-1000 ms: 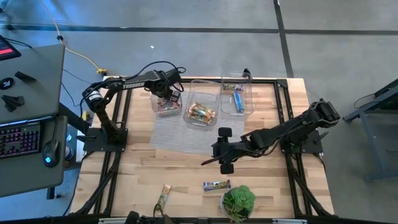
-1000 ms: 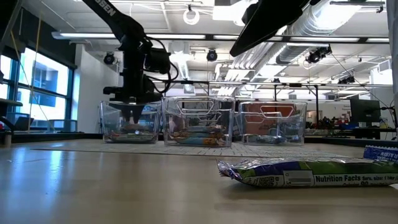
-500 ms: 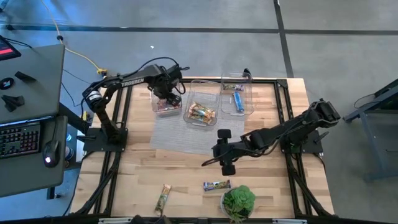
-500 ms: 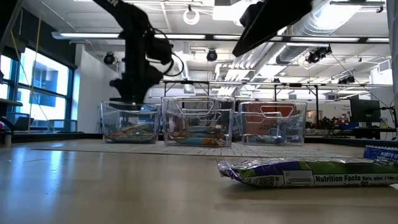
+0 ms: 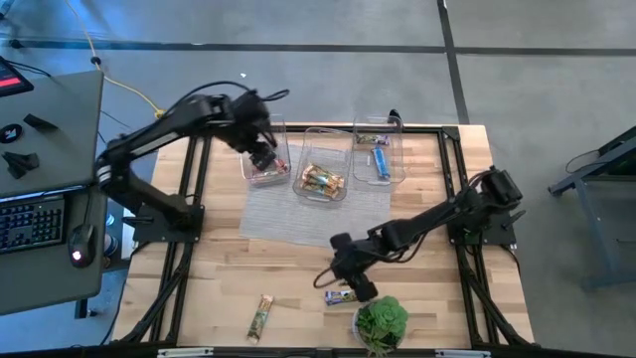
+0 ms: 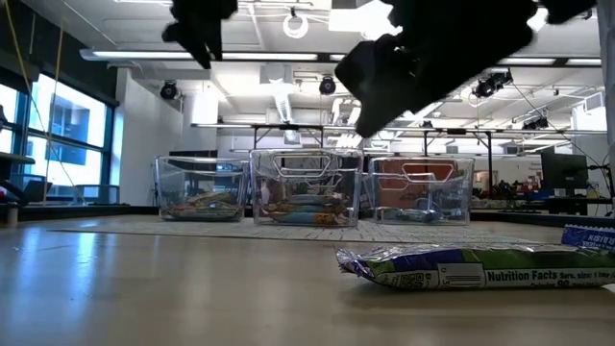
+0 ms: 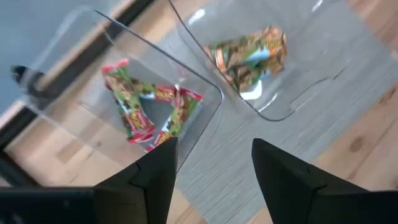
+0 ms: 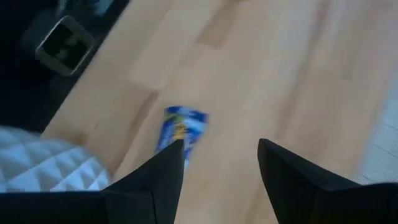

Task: Pick and place Granola Bars by type
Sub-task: Put the orange granola bar into the middle transparent bin

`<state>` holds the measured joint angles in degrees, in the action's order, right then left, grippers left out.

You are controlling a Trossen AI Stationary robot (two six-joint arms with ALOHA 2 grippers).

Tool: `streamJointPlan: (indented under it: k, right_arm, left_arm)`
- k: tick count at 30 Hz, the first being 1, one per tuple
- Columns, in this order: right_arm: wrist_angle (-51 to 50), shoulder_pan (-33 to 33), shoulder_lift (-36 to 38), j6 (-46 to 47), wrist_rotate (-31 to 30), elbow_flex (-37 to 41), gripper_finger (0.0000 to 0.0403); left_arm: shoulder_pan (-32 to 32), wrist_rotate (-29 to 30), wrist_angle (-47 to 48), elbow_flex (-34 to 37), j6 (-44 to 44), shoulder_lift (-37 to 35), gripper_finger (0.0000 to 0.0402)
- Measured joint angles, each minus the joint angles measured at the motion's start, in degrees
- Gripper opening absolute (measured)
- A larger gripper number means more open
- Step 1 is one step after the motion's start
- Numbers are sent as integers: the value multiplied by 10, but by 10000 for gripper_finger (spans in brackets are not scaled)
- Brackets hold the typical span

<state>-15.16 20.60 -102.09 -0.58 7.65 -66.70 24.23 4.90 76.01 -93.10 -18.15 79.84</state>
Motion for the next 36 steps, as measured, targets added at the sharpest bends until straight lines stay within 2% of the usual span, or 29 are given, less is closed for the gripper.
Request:
streamJointPlan:
  k: [2,6,13,18,24,29,32,36]
  right_arm:
    - [0,12,-13,-17,6,-1,188]
    - [6,24,-16,-33,-21,-3,188]
    - [20,18,-17,-24,-22,-1,188]
    - [29,4,-19,-53,7,-4,188]
    - [-24,-19,-14,-109,19,-71,188]
    - [-109,-31,-14,-164,64,-95,188]
    - [-139,-42,-14,-168,53,-96,188]
    - [-145,-57,-17,-203,9,-96,188]
  left_arm:
    - [-18,27,1,0,-21,-27,200]
    - [-51,60,2,0,-51,-65,200]
    - [-86,67,3,0,-72,-87,200]
    - [-90,67,3,0,-76,-83,200]
    - [-89,64,1,1,-77,-75,200]
    - [-89,64,1,1,-77,-71,200]
    - [-89,64,1,1,-77,-72,200]
    - [-89,50,-7,8,-77,-73,200]
